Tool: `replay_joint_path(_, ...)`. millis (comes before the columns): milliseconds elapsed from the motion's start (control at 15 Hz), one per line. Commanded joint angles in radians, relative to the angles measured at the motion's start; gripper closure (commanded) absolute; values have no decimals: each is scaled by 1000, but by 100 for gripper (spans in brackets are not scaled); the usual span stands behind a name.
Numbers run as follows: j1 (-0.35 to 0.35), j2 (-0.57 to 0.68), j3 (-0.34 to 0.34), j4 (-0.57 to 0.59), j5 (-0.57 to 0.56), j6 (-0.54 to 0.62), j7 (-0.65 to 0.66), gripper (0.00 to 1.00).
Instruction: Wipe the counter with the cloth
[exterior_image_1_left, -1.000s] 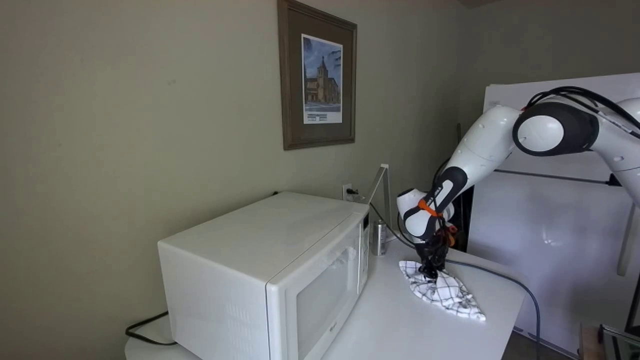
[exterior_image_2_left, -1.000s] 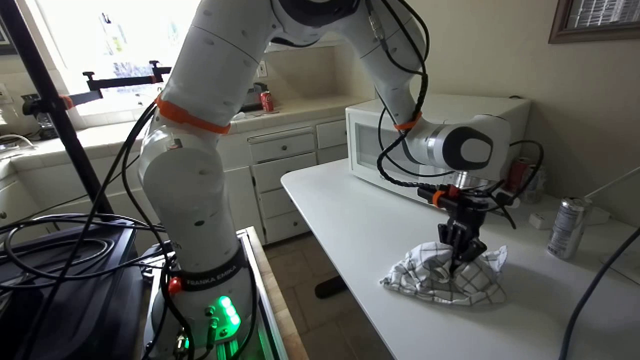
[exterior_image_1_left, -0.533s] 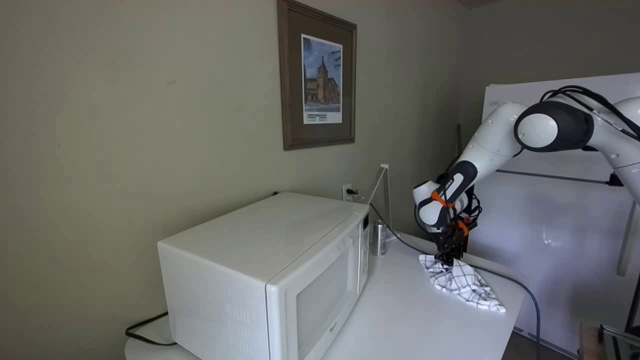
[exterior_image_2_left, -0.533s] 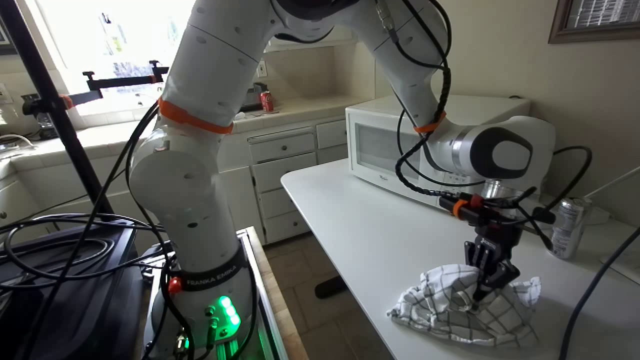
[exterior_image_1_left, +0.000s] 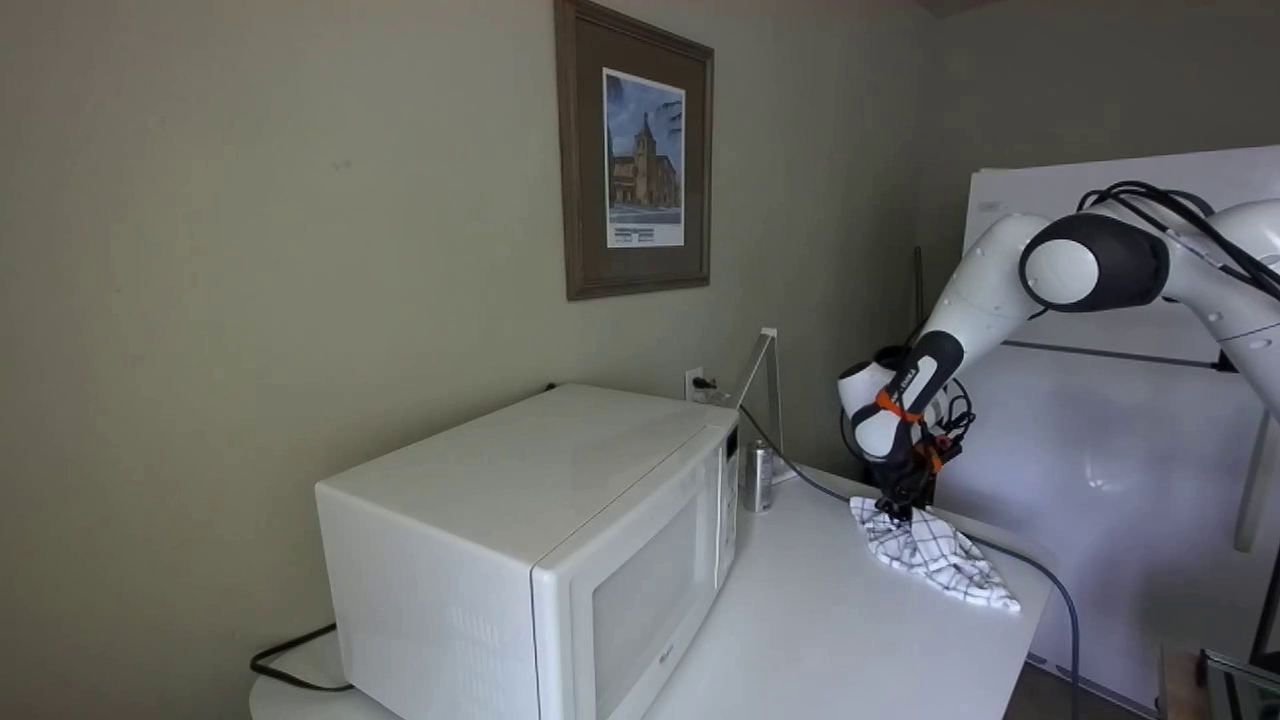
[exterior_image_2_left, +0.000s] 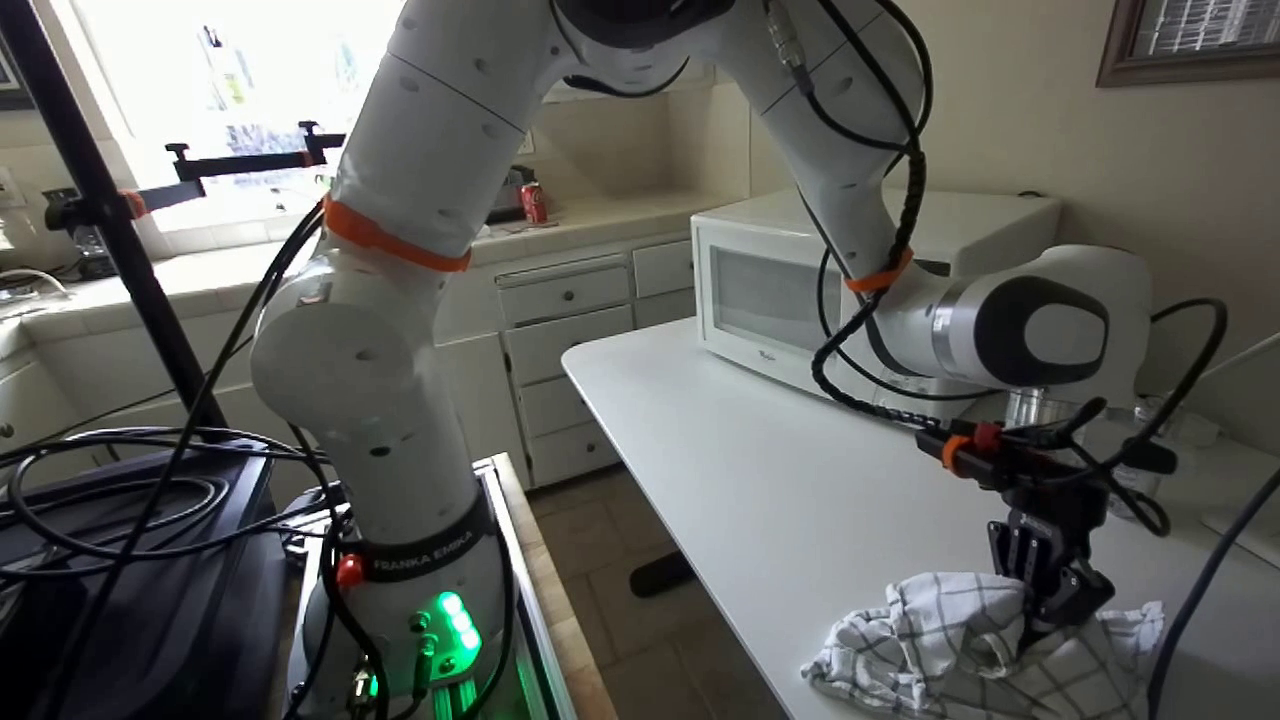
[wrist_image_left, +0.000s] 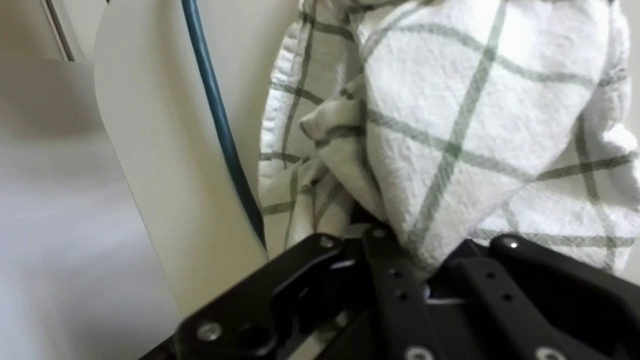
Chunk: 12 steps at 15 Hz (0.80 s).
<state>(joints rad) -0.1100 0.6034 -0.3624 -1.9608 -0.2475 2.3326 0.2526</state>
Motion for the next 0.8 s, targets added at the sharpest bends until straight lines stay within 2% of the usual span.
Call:
replay_joint_path(0,-24,45,38,-2,16,158,28,97)
replay_joint_path(333,-58,76,109,-21,127,469,-9,97)
replay_joint_path(533,-64,109,140,-21,188,697,-34,97)
replay_joint_path(733,-67,148,167,-18,233,859,-68,97)
